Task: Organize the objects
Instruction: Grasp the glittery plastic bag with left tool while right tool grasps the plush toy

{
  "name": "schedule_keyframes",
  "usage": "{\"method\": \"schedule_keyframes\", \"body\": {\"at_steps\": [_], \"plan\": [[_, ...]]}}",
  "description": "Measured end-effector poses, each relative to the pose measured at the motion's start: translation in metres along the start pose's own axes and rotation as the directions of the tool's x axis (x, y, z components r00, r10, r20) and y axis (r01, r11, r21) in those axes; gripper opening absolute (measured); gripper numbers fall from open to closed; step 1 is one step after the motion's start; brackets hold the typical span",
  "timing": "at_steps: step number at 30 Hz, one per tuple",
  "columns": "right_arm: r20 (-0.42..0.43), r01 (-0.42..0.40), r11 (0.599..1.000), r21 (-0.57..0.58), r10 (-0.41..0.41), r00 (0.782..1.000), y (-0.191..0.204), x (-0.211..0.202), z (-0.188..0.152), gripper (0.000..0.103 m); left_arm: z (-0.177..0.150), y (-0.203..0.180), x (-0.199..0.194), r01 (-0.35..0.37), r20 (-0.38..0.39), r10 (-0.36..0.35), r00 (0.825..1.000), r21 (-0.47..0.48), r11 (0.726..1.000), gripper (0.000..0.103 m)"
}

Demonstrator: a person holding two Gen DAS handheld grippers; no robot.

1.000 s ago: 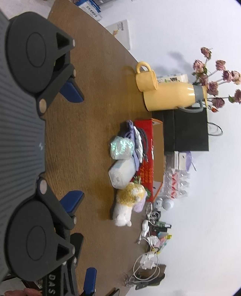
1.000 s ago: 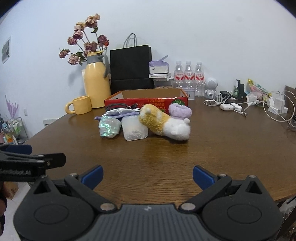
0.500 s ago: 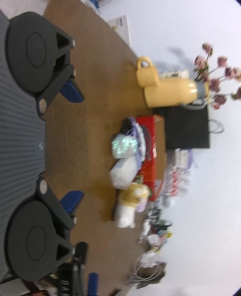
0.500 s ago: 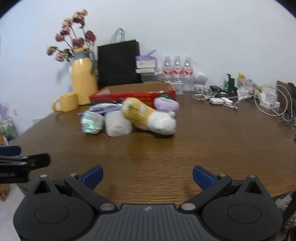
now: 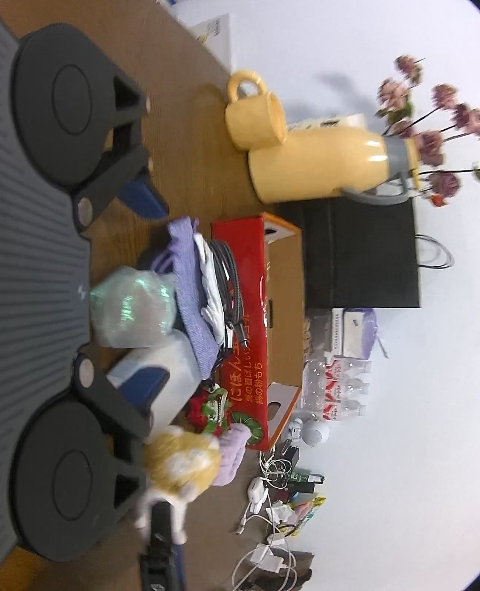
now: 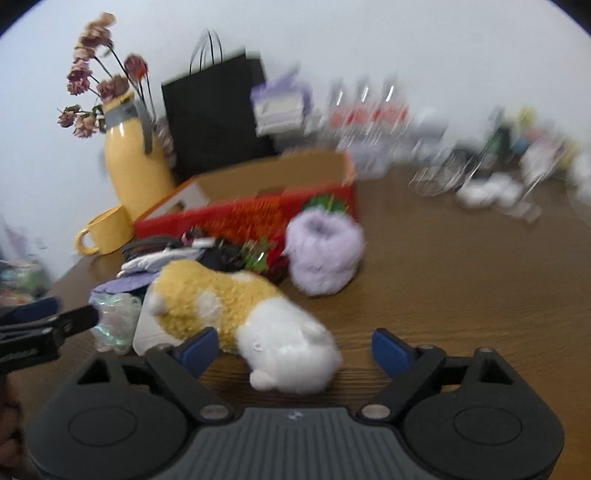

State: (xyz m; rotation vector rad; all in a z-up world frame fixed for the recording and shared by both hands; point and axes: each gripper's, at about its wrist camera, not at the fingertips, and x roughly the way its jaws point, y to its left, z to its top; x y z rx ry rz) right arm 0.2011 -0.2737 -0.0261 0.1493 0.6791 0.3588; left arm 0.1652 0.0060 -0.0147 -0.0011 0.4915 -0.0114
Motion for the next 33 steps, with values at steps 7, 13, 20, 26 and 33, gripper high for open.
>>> {"method": "schedule_keyframes", "body": {"at_steps": [7,13,20,26,33], "plan": [[0.023,-0.049,0.991,0.122,0.047,0.999,-0.020,0.020,-0.005,0.059,-0.007,0.008,0.025,0.028,-0.066,-0.030,0.997,-0.038,0.999,0.039],[0.261,0.329,0.927,-0.180,-0.278,0.925,0.043,-0.033,-0.039,0.058,-0.016,0.003,-0.006,0.037,-0.091,-0.039,0.995,-0.021,0.999,0.034],[0.244,0.197,0.967,-0.164,-0.154,0.958,0.071,-0.089,-0.093,0.090,-0.047,-0.001,-0.067,0.115,-0.119,-0.124,0.985,-0.080,0.990,0.085],[0.202,0.174,0.980,-0.094,-0.152,0.968,0.057,-0.078,-0.097,0.088,-0.058,-0.016,-0.064,0.032,-0.108,-0.028,0.994,0.033,0.999,0.093],[0.115,0.216,0.940,-0.263,-0.191,0.975,0.042,-0.057,-0.087,0.088,-0.057,-0.005,-0.054,-0.007,-0.107,0.013,0.994,0.051,0.999,0.067]]}}
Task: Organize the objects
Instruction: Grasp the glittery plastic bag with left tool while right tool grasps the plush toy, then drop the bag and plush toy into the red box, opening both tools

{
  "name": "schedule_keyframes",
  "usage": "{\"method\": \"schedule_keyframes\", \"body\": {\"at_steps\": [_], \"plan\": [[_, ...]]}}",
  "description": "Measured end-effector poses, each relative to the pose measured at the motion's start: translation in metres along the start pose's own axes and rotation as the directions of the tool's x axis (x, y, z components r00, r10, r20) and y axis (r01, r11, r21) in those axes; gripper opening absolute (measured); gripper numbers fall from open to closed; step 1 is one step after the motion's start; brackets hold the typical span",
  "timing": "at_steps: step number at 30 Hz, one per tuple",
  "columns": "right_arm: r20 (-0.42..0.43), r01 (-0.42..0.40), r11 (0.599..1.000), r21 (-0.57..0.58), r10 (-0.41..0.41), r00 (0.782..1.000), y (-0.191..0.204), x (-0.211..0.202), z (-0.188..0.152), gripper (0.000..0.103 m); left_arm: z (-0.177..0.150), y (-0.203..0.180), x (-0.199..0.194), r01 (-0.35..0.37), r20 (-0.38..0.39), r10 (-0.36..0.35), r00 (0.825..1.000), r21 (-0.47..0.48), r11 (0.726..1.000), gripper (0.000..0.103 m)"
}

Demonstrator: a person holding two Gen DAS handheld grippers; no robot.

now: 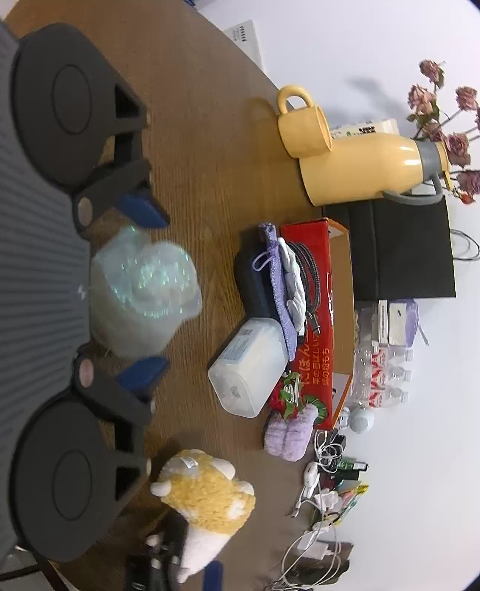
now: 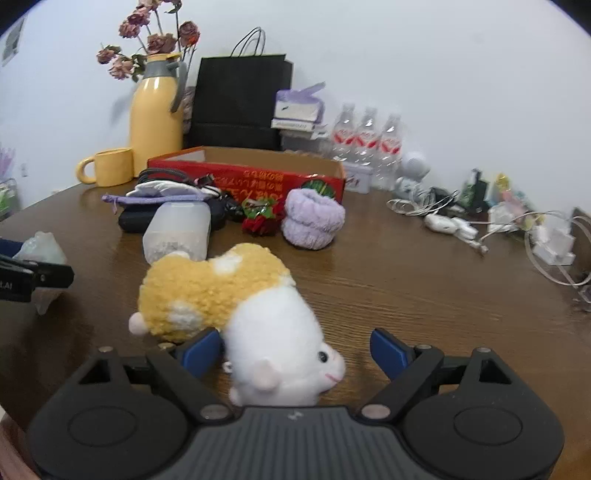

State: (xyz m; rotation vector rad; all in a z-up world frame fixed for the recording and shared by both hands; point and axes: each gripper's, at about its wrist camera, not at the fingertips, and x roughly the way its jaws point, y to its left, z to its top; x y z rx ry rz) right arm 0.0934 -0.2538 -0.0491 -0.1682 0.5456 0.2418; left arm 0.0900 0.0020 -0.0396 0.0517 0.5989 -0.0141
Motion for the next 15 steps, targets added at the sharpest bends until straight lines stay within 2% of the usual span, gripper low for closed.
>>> {"method": "schedule_keyframes", "body": {"at_steps": [1,2,4,5,9,12,15], "plan": [[-0.017,-0.028,1.000,0.005,0.028,0.999,-0.005,0.003,0.003,0.088,0.000,0.001,0.001,0.012,-0.007,-0.012,1.000,0.004,1.000,0.062],[-0.026,-0.050,0.999,0.011,0.050,0.998,-0.009,0.007,0.007,0.088,-0.001,0.001,0.003,0.025,-0.015,-0.025,1.000,0.006,1.000,0.053],[-0.047,-0.085,0.996,0.019,0.086,0.995,-0.013,0.014,0.012,0.079,-0.001,0.001,0.004,0.046,-0.018,-0.045,0.999,0.007,0.999,0.048],[-0.061,-0.104,0.994,0.029,0.106,0.992,-0.013,0.017,0.013,0.057,-0.001,0.000,0.004,0.048,-0.015,-0.048,0.999,0.009,0.999,0.042],[-0.083,-0.103,0.992,0.078,0.110,0.990,-0.006,0.018,0.019,0.054,0.010,0.003,-0.001,0.081,0.017,-0.081,0.997,0.002,0.997,0.039],[-0.015,-0.131,0.985,0.111,0.133,0.991,-0.004,0.003,0.032,0.053,0.035,0.014,-0.002,0.122,0.061,-0.121,0.991,-0.020,0.992,0.039],[0.083,-0.150,0.983,0.105,0.141,0.986,-0.008,-0.013,0.057,0.052,0.076,0.031,0.006,0.163,0.109,-0.158,0.981,-0.034,0.986,0.039]]}}
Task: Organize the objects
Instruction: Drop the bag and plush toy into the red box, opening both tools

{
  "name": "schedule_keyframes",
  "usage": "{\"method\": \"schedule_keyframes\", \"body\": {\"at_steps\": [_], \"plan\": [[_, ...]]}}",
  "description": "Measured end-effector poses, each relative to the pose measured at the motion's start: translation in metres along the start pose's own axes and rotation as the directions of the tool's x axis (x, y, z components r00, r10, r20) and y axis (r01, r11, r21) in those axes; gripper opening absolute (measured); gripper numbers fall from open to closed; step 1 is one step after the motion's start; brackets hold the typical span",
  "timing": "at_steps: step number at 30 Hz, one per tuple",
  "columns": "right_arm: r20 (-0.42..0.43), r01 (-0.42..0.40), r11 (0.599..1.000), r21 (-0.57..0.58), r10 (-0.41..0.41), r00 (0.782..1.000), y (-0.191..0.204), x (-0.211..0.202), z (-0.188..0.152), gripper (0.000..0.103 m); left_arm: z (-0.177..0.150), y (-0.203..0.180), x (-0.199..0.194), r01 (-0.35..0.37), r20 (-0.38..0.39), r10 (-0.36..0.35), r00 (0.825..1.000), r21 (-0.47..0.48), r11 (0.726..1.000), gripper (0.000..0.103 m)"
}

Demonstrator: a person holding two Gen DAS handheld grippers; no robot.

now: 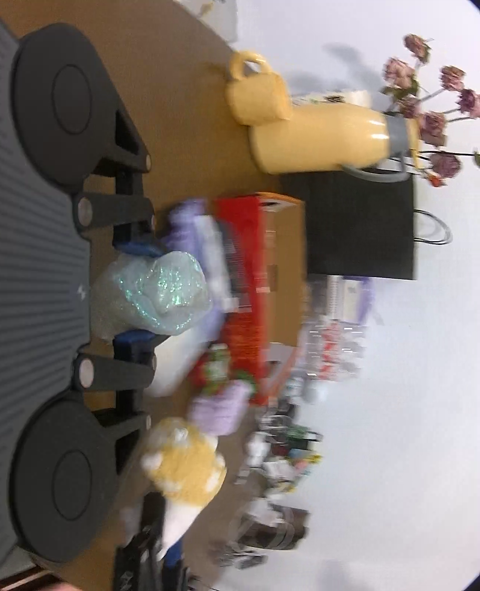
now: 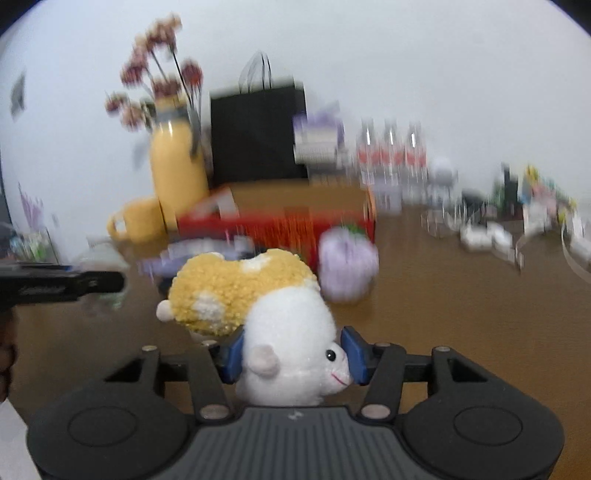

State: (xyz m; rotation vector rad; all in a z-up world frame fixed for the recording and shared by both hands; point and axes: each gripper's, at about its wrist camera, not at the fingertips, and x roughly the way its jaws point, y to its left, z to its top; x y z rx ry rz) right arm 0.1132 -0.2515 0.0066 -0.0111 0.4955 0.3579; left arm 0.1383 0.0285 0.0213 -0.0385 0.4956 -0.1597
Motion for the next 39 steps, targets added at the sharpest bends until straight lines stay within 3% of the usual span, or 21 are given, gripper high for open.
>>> {"method": "schedule_keyframes", "body": {"at_steps": [4,7,9,12,16,17,18,19,23,25,28,34,37,39], "plan": [[0.082,0.000,1.000,-0.028,0.002,0.997,-0.015,0.019,0.063,0.052,0.071,0.016,0.044,0.026,0.042,-0.028,0.999,0.048,0.999,0.039],[0.087,0.072,0.997,-0.018,-0.070,0.994,-0.034,0.085,0.130,0.053,0.130,0.029,0.116,0.014,-0.021,-0.014,1.000,0.034,0.999,0.039],[0.024,0.112,0.994,0.007,-0.113,0.993,-0.047,0.144,0.166,0.053,0.160,0.037,0.177,0.013,-0.112,-0.012,0.994,0.007,1.000,0.039],[-0.162,0.164,0.985,0.050,-0.154,0.975,-0.064,0.249,0.198,0.053,0.180,0.039,0.265,-0.101,-0.199,0.115,0.973,0.080,0.992,0.039],[-0.297,0.270,0.963,-0.007,-0.259,0.919,-0.067,0.351,0.205,0.053,0.186,0.058,0.360,-0.211,-0.340,0.221,0.914,0.066,0.975,0.041],[-0.327,0.275,0.961,-0.004,-0.261,0.908,-0.069,0.367,0.205,0.054,0.185,0.061,0.373,-0.227,-0.352,0.239,0.905,0.076,0.971,0.049],[-0.352,0.277,0.960,0.030,-0.250,0.902,-0.072,0.379,0.204,0.056,0.183,0.065,0.382,-0.248,-0.349,0.265,0.899,0.093,0.964,0.063],[-0.363,0.273,0.960,0.055,-0.235,0.901,-0.074,0.385,0.204,0.058,0.183,0.066,0.386,-0.260,-0.342,0.280,0.897,0.105,0.960,0.068],[-0.353,0.271,0.961,0.050,-0.236,0.905,-0.068,0.383,0.204,0.064,0.185,0.070,0.372,-0.232,-0.276,0.247,0.929,0.086,0.969,0.078],[-0.334,0.274,0.960,0.055,-0.241,0.911,-0.071,0.374,0.209,0.067,0.191,0.070,0.359,-0.237,-0.241,0.248,0.938,0.075,0.969,0.083],[-0.297,0.264,0.962,0.076,-0.231,0.926,-0.073,0.344,0.221,0.069,0.196,0.067,0.319,-0.276,-0.172,0.274,0.946,0.014,0.961,0.098],[-0.096,0.150,0.971,0.188,-0.134,0.986,-0.065,0.209,0.219,0.086,0.181,0.047,0.182,-0.158,-0.007,0.158,0.987,-0.049,0.986,0.103],[0.005,0.076,0.981,0.177,-0.078,0.997,-0.049,0.134,0.197,0.090,0.149,0.022,0.108,-0.104,0.099,0.102,0.990,0.018,0.994,0.103],[0.060,0.059,0.989,0.139,-0.068,0.996,-0.035,0.089,0.177,0.097,0.119,0.008,0.066,-0.131,0.121,0.128,0.984,0.020,0.991,0.103]]}}
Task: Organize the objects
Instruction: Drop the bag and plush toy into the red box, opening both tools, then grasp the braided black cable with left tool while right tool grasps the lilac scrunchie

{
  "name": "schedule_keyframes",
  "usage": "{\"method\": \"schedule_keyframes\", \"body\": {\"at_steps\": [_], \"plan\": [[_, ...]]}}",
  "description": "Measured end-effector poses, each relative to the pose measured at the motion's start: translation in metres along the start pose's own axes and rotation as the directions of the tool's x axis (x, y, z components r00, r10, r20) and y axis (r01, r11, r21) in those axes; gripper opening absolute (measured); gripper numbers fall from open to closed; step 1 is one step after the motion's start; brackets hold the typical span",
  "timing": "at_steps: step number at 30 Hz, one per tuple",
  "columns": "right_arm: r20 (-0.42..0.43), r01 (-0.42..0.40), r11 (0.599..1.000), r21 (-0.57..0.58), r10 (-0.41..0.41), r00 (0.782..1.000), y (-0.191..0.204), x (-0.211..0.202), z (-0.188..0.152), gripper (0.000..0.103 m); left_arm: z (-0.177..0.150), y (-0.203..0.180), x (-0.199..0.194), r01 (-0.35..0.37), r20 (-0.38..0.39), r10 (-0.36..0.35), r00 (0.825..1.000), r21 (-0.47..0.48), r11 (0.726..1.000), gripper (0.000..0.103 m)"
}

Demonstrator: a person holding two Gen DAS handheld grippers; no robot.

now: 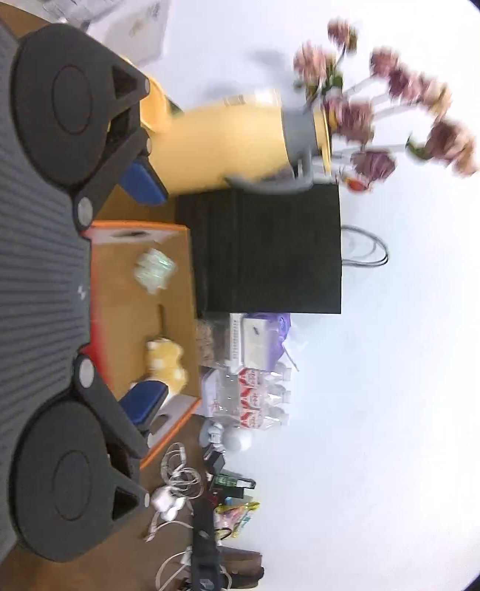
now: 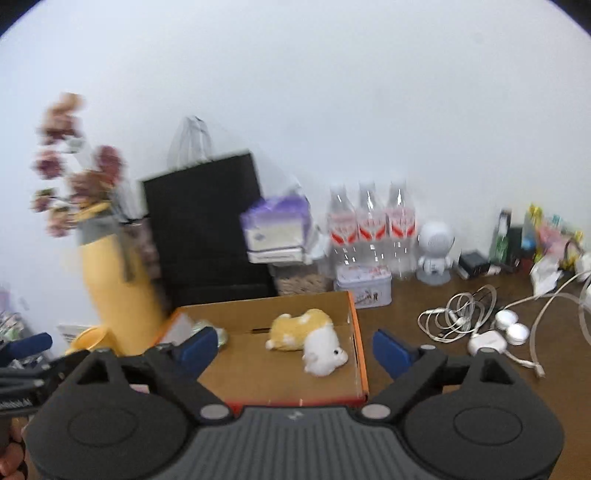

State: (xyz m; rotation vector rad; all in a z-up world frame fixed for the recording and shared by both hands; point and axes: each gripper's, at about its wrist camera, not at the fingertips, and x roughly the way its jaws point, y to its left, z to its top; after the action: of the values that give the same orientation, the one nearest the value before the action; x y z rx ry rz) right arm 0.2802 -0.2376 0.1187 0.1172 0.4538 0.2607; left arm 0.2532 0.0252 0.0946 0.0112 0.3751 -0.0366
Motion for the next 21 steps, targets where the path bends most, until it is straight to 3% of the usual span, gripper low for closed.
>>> {"method": "schedule_keyframes", "body": {"at_steps": [4,7,10,13,17,21], "plan": [[0.056,-0.014,0.993,-0.115,0.020,0.998,0.020,-0.077,-0.058,0.101,-0.050,-0.014,-0.072,0.071,-0.028,-0.071,0.997,-0.024,0.997,0.103],[0.046,-0.014,0.985,-0.173,0.023,0.999,0.032,-0.121,-0.115,0.103,-0.091,-0.023,-0.128,0.048,-0.024,-0.048,0.999,-0.004,0.999,0.103],[-0.023,-0.007,0.997,-0.074,0.005,1.000,0.033,-0.145,-0.169,0.103,-0.124,-0.030,-0.163,0.044,-0.072,-0.042,0.997,0.018,0.999,0.103],[-0.104,0.004,1.000,0.026,-0.001,0.995,0.035,-0.156,-0.209,0.103,-0.149,-0.036,-0.185,0.085,-0.143,-0.081,0.986,0.017,0.996,0.103],[-0.151,-0.027,0.997,0.068,0.037,0.988,0.032,-0.157,-0.226,0.103,-0.156,-0.049,-0.184,0.073,-0.145,-0.062,0.988,0.075,0.995,0.103],[-0.105,-0.002,1.000,0.015,0.004,0.995,0.038,-0.163,-0.226,0.103,-0.155,-0.051,-0.179,0.070,-0.127,-0.062,0.990,0.059,0.996,0.103]]}}
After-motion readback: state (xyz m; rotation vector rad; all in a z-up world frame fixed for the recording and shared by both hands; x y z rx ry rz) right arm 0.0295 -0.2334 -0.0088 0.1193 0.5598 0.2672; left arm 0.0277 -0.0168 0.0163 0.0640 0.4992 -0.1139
